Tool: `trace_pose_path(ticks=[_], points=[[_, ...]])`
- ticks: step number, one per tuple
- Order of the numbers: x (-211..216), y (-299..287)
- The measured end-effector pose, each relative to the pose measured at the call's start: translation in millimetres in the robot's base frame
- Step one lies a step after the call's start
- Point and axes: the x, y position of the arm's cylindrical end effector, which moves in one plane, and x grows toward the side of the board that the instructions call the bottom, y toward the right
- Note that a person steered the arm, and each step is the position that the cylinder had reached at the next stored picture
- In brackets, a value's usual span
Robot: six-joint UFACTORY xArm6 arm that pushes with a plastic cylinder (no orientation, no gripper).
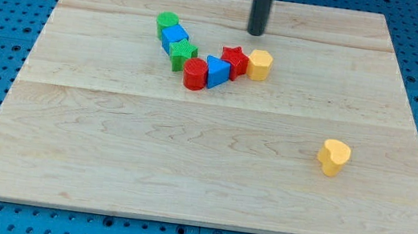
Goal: Push red star into yellow heart
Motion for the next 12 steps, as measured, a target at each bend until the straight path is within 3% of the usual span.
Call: trace_pose_path(ticks=[1,3,6,12], points=[[2.6,-24.1],[47.7,-24.5],[85.1,10.5],[218.3,-32.3]])
